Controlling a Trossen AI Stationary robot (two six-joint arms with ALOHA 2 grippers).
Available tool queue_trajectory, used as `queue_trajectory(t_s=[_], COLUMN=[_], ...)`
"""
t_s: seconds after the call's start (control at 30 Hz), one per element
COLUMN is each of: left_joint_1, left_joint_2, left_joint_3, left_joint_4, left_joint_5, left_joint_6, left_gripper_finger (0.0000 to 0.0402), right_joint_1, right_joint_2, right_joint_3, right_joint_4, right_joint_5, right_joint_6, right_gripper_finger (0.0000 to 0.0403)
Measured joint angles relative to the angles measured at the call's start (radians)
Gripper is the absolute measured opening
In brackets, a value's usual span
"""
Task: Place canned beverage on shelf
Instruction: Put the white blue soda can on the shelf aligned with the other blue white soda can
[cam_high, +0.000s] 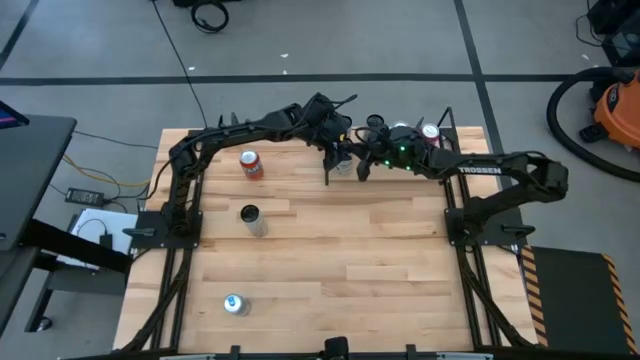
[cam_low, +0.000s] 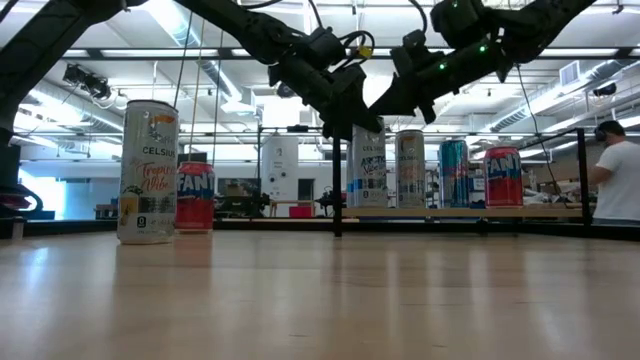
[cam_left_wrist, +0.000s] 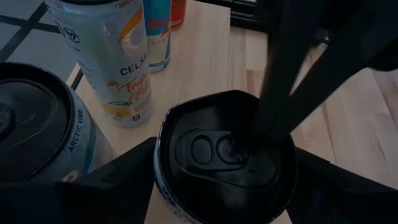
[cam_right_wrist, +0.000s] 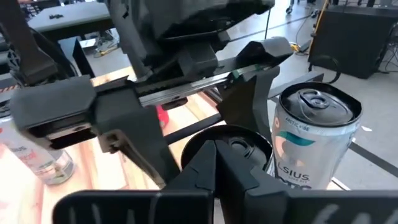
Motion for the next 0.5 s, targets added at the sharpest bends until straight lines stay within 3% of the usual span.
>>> queue_trajectory(t_s=[0.5], left_joint_1=[0.001], left_joint_2=[-0.006], left_joint_3=[-0.001], left_joint_4=[-0.001], left_joint_5=[-0.004], left_joint_6=[0.017], left_gripper_finger=[0.0289], right_joint_1=[-0.026], right_joint_2=[0.064], right_joint_3=[0.005], right_joint_4=[0.036], right_joint_5=[-0.044], right_joint_6=[0.037], right_gripper_finger=[0.001])
